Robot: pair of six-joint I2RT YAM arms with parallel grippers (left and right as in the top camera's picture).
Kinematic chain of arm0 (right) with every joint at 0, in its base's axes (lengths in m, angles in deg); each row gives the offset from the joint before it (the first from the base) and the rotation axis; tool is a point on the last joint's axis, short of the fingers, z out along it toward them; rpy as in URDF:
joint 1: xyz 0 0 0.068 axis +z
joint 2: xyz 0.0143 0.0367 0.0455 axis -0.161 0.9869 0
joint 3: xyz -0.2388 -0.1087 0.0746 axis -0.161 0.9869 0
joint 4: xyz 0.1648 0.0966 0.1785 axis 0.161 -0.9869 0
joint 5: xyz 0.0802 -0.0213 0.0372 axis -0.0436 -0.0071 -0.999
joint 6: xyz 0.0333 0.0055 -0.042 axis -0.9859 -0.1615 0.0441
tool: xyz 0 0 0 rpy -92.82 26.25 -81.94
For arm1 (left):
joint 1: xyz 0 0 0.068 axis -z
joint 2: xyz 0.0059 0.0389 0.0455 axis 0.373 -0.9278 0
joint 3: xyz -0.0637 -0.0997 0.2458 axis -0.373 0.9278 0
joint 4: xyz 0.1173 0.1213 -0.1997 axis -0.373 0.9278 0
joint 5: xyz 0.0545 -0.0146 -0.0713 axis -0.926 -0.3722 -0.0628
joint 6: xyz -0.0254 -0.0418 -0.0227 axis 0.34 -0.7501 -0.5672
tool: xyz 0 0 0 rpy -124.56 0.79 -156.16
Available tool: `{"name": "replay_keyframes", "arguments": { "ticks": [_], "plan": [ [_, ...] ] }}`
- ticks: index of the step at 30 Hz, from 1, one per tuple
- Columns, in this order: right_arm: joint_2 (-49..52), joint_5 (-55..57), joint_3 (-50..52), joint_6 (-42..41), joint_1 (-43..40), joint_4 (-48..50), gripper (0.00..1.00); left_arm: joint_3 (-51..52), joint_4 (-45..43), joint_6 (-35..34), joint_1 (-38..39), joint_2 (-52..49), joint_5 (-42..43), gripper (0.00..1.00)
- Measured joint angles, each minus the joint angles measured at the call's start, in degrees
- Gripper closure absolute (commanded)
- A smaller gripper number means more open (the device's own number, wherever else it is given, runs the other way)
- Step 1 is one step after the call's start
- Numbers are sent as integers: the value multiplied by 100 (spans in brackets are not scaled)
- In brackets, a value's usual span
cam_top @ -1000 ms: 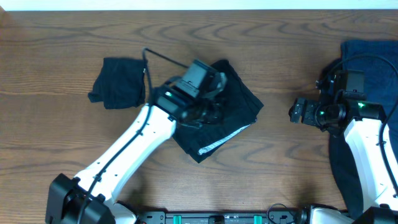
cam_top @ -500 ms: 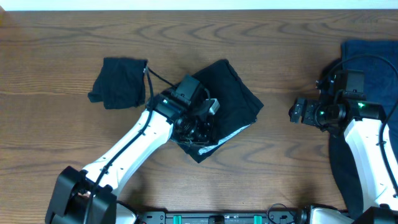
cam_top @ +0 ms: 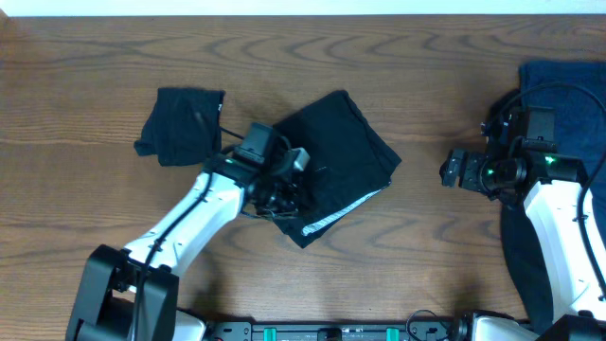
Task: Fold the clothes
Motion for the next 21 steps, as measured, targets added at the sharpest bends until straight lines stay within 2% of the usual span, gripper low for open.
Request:
{"name": "replay_keyframes", "arguments": {
  "ticks": [4, 11, 21],
  "plan": [
    [0, -2, 0, 0, 0, 0, 1, 0, -4, 11, -275, 0, 24, 94],
    [0, 0, 0, 0, 0, 0, 1, 177, -20, 46, -282, 2, 57, 94],
    [0, 0, 0, 0, 0, 0, 1, 660, -492, 151, -282, 0, 17, 94]
  ]
}}
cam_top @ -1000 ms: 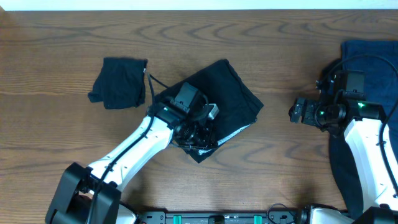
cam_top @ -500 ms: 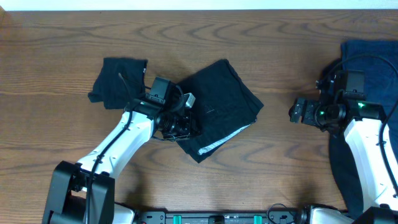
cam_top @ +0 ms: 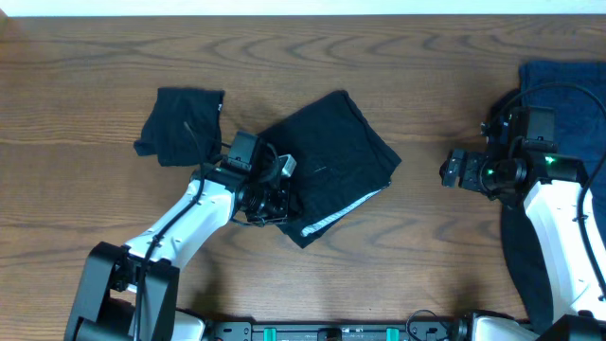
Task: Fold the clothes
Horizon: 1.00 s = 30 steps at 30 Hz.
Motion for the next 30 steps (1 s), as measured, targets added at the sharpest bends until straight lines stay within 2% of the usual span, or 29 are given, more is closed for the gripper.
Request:
{"name": "replay_keyframes", "arguments": {
  "ticks": [16, 30],
  "plan": [
    [0, 0, 0, 0, 0, 0, 1, 562, -588, -70, 0, -177, 2, 94],
    [0, 0, 0, 0, 0, 0, 1, 669, -953, -472, -55, -654, 319, 94]
  ]
}}
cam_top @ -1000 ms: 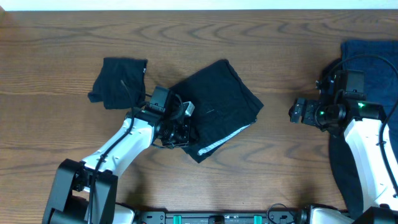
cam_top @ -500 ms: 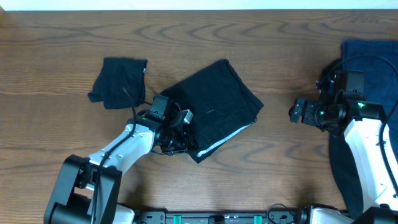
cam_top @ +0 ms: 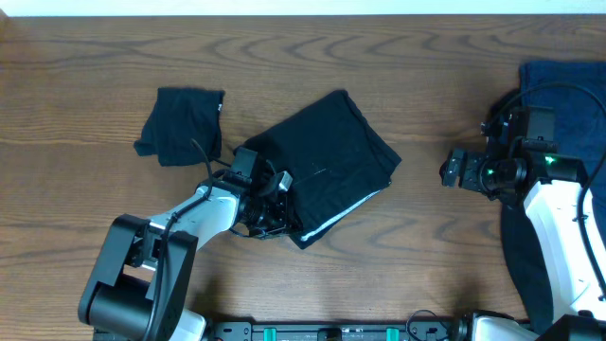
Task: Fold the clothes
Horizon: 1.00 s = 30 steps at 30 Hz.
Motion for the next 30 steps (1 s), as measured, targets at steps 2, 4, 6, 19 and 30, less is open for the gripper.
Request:
{"name": "replay_keyframes", "arguments": {
  "ticks": [2, 4, 6, 19, 30],
  "plan": [
    [0, 0, 0, 0, 0, 0, 1, -17, 68, -11, 0, 9, 52, 94],
    [0, 0, 0, 0, 0, -2, 1, -70, 223, -57, 7, 61, 50, 94],
    [0, 0, 0, 0, 0, 0, 1, -122, 337, -138, 24, 247, 26, 94],
    [0, 0, 0, 0, 0, 0, 1, -439, 544, -629, 905, 1567, -1329, 94],
    [0, 0, 0, 0, 0, 0, 1, -439, 542, -905, 1475, 341, -1631, 94]
  ]
}}
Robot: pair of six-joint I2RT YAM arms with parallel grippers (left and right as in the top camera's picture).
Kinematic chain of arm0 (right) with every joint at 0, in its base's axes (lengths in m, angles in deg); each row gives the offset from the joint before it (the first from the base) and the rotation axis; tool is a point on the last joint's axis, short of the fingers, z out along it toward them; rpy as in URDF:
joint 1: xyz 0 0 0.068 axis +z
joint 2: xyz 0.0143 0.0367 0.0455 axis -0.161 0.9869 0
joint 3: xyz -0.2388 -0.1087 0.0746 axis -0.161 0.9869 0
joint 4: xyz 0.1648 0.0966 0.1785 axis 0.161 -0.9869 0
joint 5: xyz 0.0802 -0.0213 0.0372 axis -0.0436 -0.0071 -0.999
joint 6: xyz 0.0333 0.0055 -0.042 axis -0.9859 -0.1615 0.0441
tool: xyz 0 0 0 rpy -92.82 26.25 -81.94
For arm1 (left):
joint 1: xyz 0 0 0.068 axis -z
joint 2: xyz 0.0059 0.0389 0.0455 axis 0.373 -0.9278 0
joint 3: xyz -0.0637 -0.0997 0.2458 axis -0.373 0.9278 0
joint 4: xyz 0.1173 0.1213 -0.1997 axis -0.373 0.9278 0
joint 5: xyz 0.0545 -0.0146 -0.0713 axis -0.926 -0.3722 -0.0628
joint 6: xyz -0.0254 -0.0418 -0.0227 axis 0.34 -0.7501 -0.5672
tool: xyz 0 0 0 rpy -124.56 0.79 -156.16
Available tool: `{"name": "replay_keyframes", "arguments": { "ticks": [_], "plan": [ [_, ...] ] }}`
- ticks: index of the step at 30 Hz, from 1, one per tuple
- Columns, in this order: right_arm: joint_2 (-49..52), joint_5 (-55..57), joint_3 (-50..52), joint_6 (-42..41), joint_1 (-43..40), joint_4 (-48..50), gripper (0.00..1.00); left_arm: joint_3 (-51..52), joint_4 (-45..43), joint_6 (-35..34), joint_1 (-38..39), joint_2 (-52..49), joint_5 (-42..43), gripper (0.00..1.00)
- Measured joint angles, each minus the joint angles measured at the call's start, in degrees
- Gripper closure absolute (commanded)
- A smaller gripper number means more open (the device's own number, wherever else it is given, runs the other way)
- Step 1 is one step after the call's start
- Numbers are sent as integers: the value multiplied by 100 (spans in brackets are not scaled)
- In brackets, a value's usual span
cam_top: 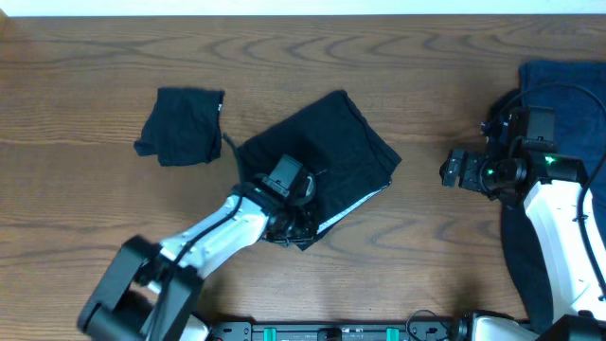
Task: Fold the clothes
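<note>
A folded black garment [331, 152] lies mid-table, a pale inner strip showing along its lower right edge. My left gripper [295, 220] sits over the garment's near corner; its fingers are hidden against the dark cloth, so whether they hold it cannot be told. A smaller folded black piece [180, 137] rests at the upper left. My right gripper [447, 172] hovers over bare table to the right of the garment, and its jaws cannot be made out.
A dark blue cloth [568, 95] lies at the table's right edge, under and behind my right arm. The wooden table [426, 265] surrounds the garments.
My left gripper has shifted right, from the garment's left edge onto its near corner. The garment and the right arm stay as they were.
My left gripper was at the garment's lower left side, then it drew back left and lower along that edge. Now it sits further right over the near corner. The garment's outline, the small black piece and the right arm have stayed the same throughout.
</note>
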Motion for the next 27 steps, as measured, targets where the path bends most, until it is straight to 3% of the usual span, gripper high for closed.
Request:
{"name": "replay_keyframes", "arguments": {
  "ticks": [11, 27],
  "plan": [
    [0, 0, 0, 0, 0, 0, 1, -225, 782, 210, -125, -90, -522, 94],
    [0, -2, 0, 0, 0, 0, 1, -894, 1294, 1106, -393, -155, -3067, 94]
  ]
}}
